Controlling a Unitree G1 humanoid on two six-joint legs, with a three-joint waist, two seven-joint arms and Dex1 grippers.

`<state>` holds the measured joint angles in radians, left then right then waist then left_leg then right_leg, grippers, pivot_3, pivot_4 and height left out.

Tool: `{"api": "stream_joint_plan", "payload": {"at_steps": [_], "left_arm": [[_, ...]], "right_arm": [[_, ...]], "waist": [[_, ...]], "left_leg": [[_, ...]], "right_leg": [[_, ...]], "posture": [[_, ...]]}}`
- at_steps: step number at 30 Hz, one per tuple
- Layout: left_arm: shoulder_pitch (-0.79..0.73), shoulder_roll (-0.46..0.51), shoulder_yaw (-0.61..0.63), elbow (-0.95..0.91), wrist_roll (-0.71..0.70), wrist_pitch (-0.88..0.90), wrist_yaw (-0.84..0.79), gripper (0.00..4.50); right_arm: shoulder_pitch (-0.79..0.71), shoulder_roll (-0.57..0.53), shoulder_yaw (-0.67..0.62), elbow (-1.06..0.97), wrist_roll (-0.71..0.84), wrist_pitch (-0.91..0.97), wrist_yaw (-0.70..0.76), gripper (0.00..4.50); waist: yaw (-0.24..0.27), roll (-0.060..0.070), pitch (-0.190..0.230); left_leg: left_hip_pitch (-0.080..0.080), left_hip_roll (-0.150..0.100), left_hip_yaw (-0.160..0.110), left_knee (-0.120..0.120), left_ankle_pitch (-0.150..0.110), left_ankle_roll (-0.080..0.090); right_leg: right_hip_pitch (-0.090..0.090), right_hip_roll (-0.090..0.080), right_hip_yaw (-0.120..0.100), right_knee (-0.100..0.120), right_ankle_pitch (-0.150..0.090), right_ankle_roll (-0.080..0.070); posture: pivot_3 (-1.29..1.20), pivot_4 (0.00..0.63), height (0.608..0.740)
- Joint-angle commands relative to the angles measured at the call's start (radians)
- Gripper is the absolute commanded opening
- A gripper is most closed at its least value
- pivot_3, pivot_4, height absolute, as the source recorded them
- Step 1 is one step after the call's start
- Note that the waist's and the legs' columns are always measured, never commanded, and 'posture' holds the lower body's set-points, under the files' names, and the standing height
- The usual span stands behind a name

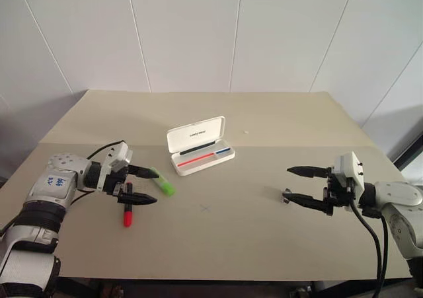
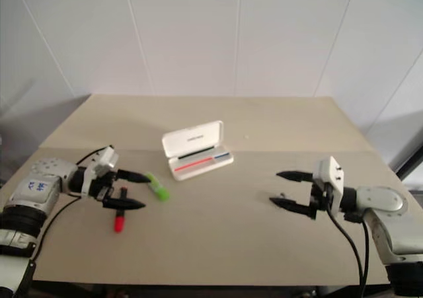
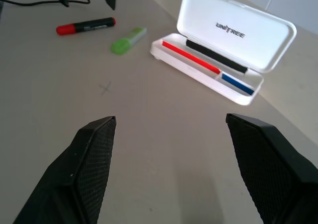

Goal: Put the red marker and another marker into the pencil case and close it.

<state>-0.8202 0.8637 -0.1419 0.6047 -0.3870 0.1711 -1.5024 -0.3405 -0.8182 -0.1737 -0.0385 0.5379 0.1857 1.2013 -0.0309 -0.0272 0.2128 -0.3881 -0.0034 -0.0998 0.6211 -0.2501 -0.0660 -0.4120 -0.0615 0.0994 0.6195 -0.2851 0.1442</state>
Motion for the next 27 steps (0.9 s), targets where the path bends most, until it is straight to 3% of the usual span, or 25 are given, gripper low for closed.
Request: {"api": "stream_joint_plan", "payload": {"at_steps": [1,13,23,27], "left_arm": [[-0.033,-0.024,0.015,0.028,0.008,-0.025,-0.099,4.48],[-0.121,-0.200,0.002,0.129,0.159,-0.071,0.086,4.48],[-0.303,-0.383,0.006,0.446,0.320,-0.206,0.375,4.48],[-0.348,-0.419,0.006,0.537,0.357,-0.238,0.401,4.48]], "right_arm": [[0.029,0.008,-0.051,-0.060,0.028,0.008,-0.030,4.50],[0.040,0.069,-0.030,-0.119,0.029,0.014,-0.093,4.50],[0.121,0.122,-0.057,-0.167,0.016,-0.016,-0.151,4.50],[0.160,0.129,-0.062,-0.195,0.015,-0.018,-0.175,4.50]], "waist": [[0.000,0.000,0.000],[-0.001,0.000,0.000],[0.004,-0.001,0.000],[0.001,-0.001,0.000]], "left_leg": [[0.000,0.000,0.000,0.000,0.000,0.000],[0.000,-0.001,0.000,0.004,0.000,0.000],[-0.003,-0.002,-0.001,0.007,-0.001,0.001],[-0.003,-0.002,-0.001,0.007,-0.001,0.001]], "right_leg": [[0.000,0.000,0.000,0.000,0.000,0.000],[0.001,0.000,0.000,0.001,0.001,0.001],[0.001,0.000,0.000,0.001,0.001,0.003],[0.001,0.000,0.000,0.001,0.001,0.003]], "posture": [[0.00,0.150,0.740],[0.00,0.150,0.740],[0.00,0.150,0.740],[0.00,0.150,0.740]]}}
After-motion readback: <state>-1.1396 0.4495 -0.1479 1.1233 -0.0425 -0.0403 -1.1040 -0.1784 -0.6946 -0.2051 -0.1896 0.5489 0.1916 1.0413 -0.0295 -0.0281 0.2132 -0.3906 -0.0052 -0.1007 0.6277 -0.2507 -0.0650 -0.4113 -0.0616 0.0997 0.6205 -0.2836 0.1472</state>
